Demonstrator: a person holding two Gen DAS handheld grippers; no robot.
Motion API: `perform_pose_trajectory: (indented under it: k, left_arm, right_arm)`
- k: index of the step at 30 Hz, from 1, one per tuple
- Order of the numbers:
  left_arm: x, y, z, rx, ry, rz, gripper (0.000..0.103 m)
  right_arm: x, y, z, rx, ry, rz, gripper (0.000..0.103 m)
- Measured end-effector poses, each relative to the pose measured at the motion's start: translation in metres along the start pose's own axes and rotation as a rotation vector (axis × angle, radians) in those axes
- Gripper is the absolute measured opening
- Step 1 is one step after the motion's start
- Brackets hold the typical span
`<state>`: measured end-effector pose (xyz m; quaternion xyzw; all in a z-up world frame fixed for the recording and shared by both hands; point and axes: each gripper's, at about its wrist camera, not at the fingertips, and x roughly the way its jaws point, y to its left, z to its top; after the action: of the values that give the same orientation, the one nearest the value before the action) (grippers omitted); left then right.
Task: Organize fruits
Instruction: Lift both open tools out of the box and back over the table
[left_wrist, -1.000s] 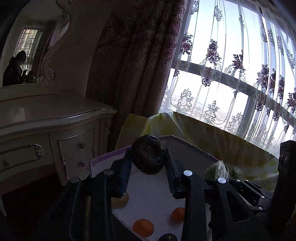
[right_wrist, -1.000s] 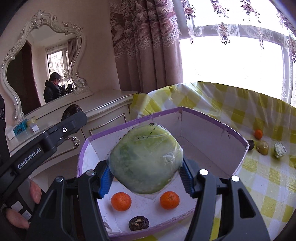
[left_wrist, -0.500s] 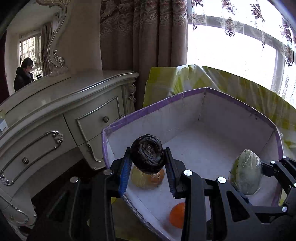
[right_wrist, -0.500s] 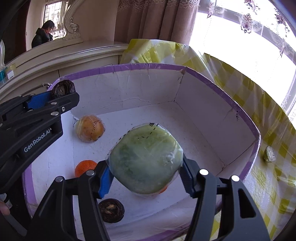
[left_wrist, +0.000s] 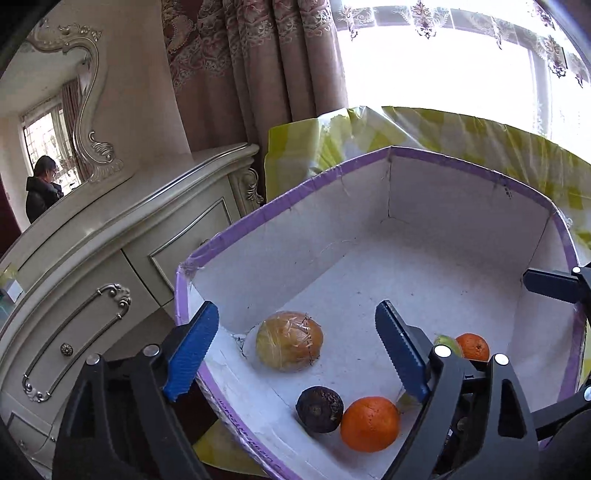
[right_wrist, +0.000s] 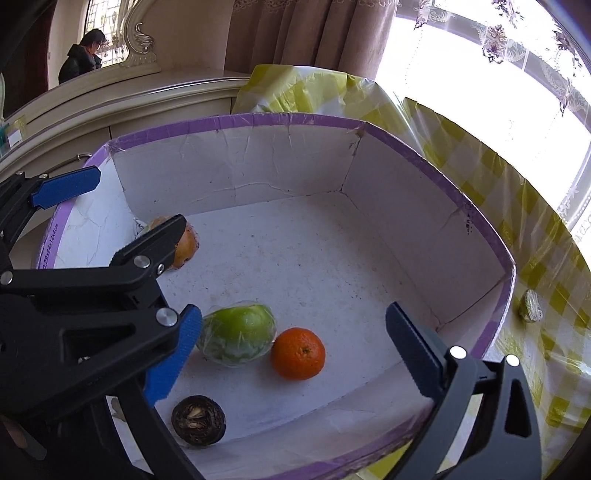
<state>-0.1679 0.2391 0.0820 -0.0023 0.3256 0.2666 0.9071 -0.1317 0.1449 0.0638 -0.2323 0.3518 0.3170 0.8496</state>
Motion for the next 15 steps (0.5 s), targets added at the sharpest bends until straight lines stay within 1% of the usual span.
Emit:
perform_pose_trajectory:
  k: [3,4,6,8,12,15]
  left_arm:
    - [-0.001,0.001,0.000,0.001,-0.004,0.005,0.086]
    - [-0.001,0.002,0.001,-0.004,-0.009,0.010,0.087]
    - [-0.006,0.007,0.004,-0.036,-0.028,0.008,0.087]
    - [-0.014,0.016,0.008,-0.094,-0.057,-0.009,0.088]
    - [-0.043,0.032,0.020,-0.207,-0.185,-0.038,0.088]
    - [-0.070,0.030,0.026,-0.242,-0.300,-0.044,0.088]
  right_arm:
    - [0.000,0.000,0.000,0.002,-0.005,0.002,0.101]
    - [-0.001,0.000,0.000,0.003,-0.007,0.004,0.101]
    - [-0.003,0.000,0.001,0.007,-0.017,-0.001,0.101]
    - [-0.011,-0.002,0.001,0.011,-0.047,0.000,0.101]
    - [-0.038,-0.011,0.001,0.027,-0.179,-0.010,0.101]
    - [-0.060,-0.030,-0.004,0.079,-0.289,-0.035,0.101]
